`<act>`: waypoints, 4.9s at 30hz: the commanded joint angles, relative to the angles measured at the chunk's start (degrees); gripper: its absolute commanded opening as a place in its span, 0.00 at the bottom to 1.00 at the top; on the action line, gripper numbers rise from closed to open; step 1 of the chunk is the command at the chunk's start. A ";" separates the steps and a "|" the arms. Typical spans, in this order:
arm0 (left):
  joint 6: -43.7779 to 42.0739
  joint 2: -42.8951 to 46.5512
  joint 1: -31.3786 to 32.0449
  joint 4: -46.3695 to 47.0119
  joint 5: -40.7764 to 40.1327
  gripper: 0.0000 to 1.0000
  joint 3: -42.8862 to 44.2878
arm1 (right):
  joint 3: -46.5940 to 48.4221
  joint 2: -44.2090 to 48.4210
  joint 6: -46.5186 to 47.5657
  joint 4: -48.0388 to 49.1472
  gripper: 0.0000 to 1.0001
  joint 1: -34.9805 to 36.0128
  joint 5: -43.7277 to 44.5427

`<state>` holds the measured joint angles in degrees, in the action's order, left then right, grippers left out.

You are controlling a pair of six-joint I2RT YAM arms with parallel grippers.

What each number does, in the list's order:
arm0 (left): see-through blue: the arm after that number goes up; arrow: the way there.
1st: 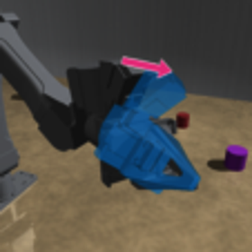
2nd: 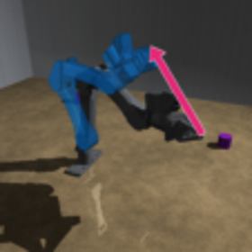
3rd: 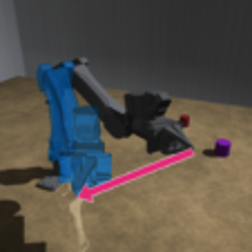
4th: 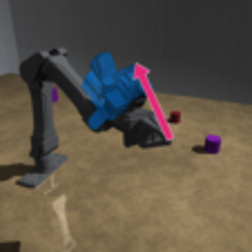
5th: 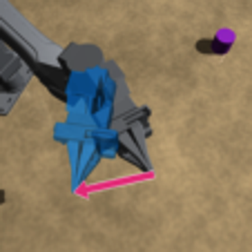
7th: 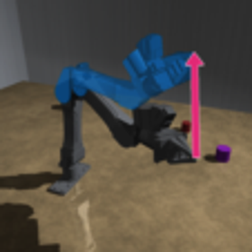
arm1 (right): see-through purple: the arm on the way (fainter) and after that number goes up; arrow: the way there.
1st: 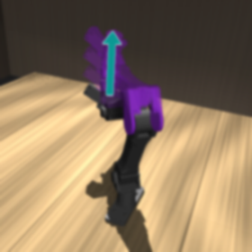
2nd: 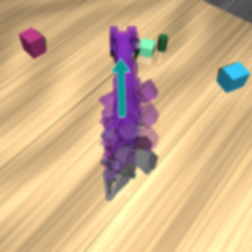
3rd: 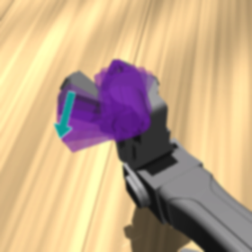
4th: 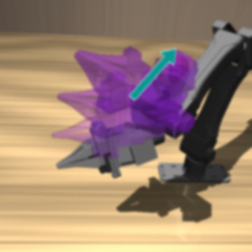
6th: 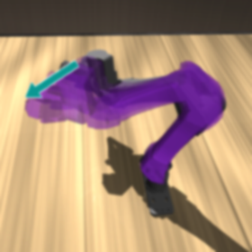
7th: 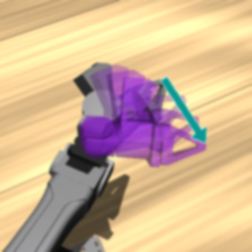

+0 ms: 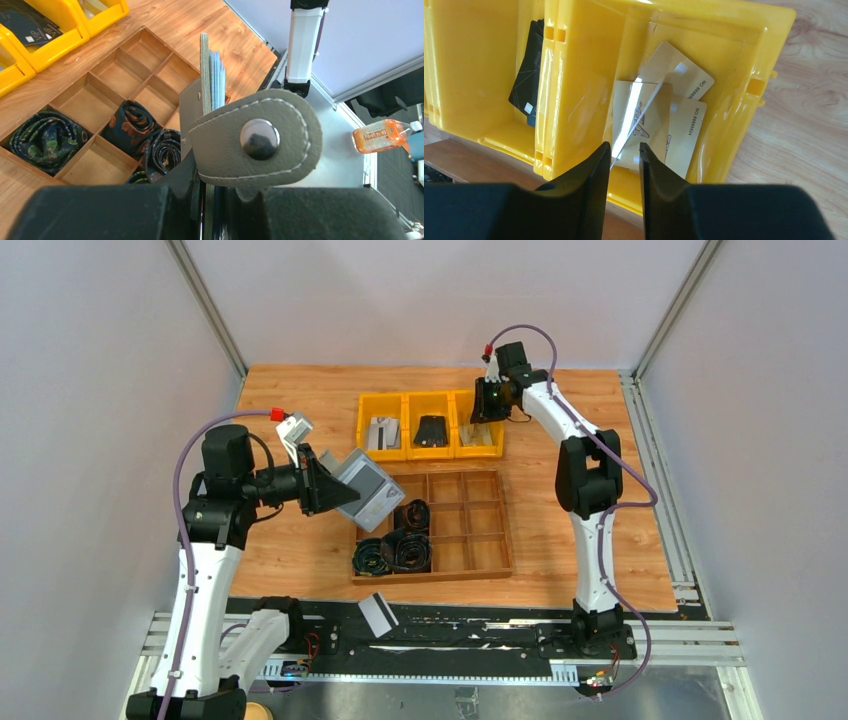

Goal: Take the credit cards out of the card holder
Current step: Place the credit card in the storage box, then remove the credit card from the card holder.

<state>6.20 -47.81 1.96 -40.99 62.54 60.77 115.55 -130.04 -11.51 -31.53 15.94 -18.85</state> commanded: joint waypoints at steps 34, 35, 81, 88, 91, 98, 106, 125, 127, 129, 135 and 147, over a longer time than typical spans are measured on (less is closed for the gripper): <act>1.31 4.33 -0.02 -1.26 12.62 0.02 -1.77 | -21.14 42.82 15.01 2.65 0.68 36.37 -37.76; 1.42 4.41 -0.02 -1.20 12.73 0.02 -1.81 | -20.62 42.34 14.91 2.55 0.62 36.90 -37.90; 4.57 5.96 -0.04 -0.33 9.96 0.00 0.61 | -43.24 50.95 -11.75 38.57 0.66 34.13 -37.27; -1.59 4.89 -0.10 -6.20 10.66 0.00 2.55 | -26.40 43.81 7.35 7.25 0.64 34.71 -39.49; -1.84 4.64 -0.07 -6.20 10.75 0.00 2.65 | -24.92 43.64 9.92 4.39 0.63 35.17 -38.82; -2.18 4.33 -0.07 -6.23 11.17 0.00 3.32 | -21.62 42.05 11.24 2.28 0.26 36.38 -37.63; -0.88 5.10 -0.10 -6.64 7.11 0.81 3.02 | -30.06 47.43 -4.38 28.89 0.00 33.78 -32.99; 7.29 4.97 -0.10 -4.16 6.17 0.39 2.24 | -67.28 61.45 -33.96 87.48 0.00 35.60 -8.32; 10.02 5.81 -0.07 -0.90 5.75 0.28 1.92 | -68.31 61.64 -33.46 88.00 0.00 36.46 -6.40; 15.53 7.67 -0.10 4.86 4.78 0.12 -0.14 | -69.12 61.68 -32.69 87.24 0.00 37.09 -5.55; 20.14 9.58 -0.11 12.64 3.46 0.00 -2.99 | -64.86 61.74 -26.89 75.08 0.36 37.08 -9.36; -3.91 2.83 0.05 -12.44 -3.14 0.00 4.67 | -43.34 57.00 -0.82 34.28 0.65 34.52 -19.07</act>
<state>11.86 -44.56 1.96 -45.80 63.51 62.06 67.07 -71.70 -23.59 17.96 51.57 -35.14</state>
